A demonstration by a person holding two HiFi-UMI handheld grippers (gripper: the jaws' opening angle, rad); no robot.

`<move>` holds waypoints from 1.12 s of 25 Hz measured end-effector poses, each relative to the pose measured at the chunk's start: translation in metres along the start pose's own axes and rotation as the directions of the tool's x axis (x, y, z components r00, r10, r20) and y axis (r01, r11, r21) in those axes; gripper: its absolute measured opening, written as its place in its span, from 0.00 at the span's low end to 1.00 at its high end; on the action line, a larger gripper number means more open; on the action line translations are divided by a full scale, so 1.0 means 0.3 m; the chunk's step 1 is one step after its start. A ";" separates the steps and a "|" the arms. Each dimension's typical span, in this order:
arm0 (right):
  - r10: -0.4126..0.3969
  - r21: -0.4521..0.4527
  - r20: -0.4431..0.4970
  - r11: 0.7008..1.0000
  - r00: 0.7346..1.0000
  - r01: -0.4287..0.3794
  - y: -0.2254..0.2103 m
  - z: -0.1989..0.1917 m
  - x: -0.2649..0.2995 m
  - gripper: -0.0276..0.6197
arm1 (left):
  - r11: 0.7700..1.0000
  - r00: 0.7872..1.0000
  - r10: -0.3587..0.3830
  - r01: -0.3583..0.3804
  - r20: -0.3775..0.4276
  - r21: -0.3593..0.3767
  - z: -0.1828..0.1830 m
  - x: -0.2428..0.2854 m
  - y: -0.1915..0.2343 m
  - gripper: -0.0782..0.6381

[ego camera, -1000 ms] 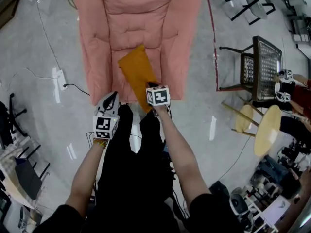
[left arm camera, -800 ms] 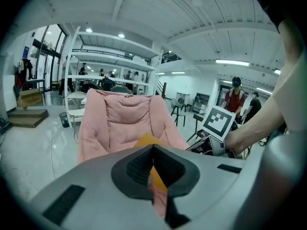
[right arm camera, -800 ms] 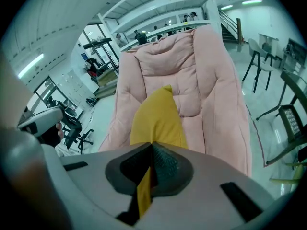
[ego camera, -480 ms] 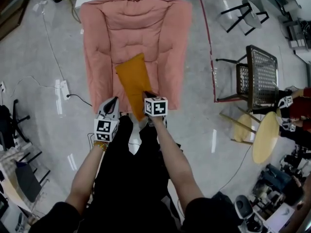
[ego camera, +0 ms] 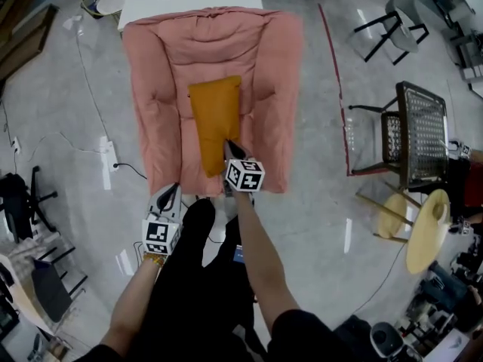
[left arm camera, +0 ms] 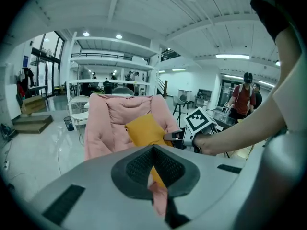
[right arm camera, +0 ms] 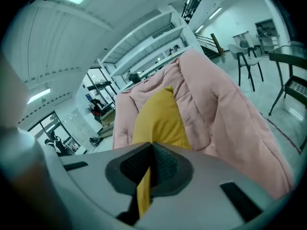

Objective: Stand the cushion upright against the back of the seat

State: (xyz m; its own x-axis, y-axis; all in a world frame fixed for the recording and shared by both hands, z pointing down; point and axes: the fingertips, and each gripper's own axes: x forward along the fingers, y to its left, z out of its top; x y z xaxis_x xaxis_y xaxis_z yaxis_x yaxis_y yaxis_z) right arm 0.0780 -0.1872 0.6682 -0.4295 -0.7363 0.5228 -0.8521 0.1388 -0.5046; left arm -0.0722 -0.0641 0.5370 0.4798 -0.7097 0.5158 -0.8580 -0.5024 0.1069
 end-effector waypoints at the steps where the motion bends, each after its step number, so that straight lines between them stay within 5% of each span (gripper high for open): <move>1: 0.002 -0.001 0.008 1.000 1.000 -0.002 -0.011 0.011 0.023 0.07 | 1.000 1.000 -0.002 0.002 -0.004 -0.015 -0.011 0.024 0.008 0.13; 5: 0.045 0.011 0.024 0.999 0.999 -0.045 0.025 0.085 0.171 0.07 | 1.000 1.000 0.002 -0.002 0.014 -0.023 0.016 0.121 0.092 0.13; 10: 0.064 -0.015 0.016 0.998 0.998 -0.064 -0.018 0.100 0.183 0.07 | 0.997 0.999 -0.028 0.029 0.026 -0.065 -0.026 0.189 0.024 0.13; 18: 0.142 -0.074 0.211 0.989 0.967 -0.129 0.032 0.232 0.269 0.07 | 0.998 1.000 -0.012 0.011 -0.014 -0.056 -0.137 0.188 0.084 0.13; 28: 0.147 -0.112 0.291 0.987 0.945 -0.119 0.052 0.300 0.399 0.07 | 0.997 0.999 0.003 -0.006 -0.046 -0.075 -0.220 0.189 0.202 0.13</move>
State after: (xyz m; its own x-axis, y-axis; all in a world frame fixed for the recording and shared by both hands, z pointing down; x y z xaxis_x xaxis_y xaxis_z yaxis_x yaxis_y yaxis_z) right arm 0.0404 -0.3327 0.6610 -0.4445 -0.8683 0.2202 -0.8229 0.2987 -0.4833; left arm -0.1091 -0.1022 0.6289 0.4683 -0.6878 0.5547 -0.8724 -0.4594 0.1669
